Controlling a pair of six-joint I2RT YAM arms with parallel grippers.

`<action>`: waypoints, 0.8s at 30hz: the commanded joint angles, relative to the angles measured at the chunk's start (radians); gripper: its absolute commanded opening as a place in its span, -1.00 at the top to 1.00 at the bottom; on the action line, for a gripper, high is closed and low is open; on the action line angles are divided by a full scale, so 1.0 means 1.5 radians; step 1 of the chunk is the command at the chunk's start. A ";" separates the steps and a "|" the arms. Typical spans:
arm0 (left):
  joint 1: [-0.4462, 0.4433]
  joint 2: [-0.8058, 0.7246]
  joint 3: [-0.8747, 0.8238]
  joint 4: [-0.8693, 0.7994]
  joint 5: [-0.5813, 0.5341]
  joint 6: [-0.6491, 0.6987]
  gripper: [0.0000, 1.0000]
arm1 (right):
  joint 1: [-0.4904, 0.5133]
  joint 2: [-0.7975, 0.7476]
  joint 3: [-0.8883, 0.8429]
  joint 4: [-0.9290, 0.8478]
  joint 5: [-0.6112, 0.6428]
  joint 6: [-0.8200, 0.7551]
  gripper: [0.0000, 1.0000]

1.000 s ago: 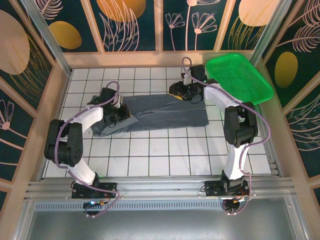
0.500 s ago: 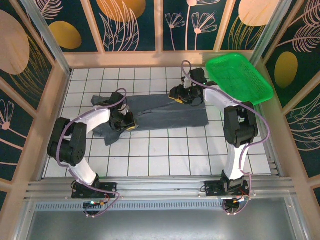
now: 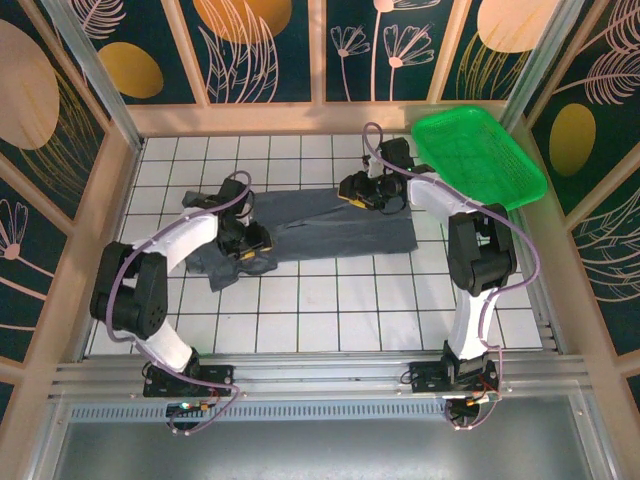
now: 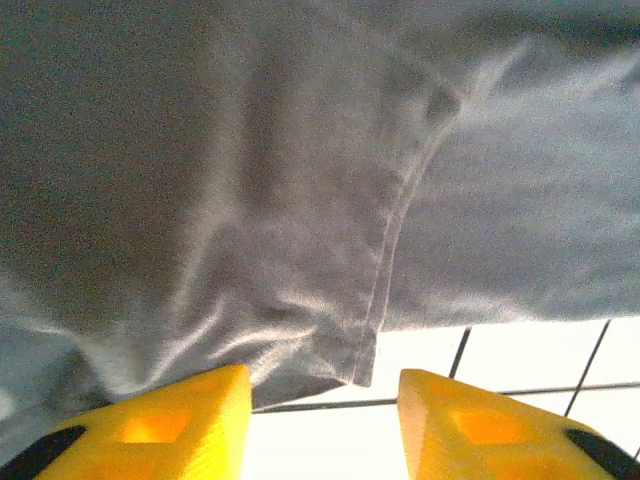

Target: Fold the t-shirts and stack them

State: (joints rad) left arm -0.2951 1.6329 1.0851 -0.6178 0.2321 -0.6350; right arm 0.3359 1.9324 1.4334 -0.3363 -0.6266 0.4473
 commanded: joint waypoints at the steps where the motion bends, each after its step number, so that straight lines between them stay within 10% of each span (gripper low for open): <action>1: 0.097 -0.039 -0.028 -0.018 -0.085 -0.054 0.27 | 0.013 -0.040 -0.024 0.033 -0.030 -0.031 0.03; 12: 0.256 -0.013 -0.071 0.103 -0.111 0.003 0.25 | 0.036 -0.050 -0.026 0.020 -0.038 -0.053 0.03; 24: 0.270 0.022 -0.119 0.171 -0.074 0.053 0.22 | 0.036 -0.057 -0.025 0.020 -0.041 -0.044 0.02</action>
State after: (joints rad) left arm 0.1093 1.6634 0.9279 -0.3885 0.1192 -0.6243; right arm 0.3874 1.8858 1.3846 -0.3107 -0.6643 0.3973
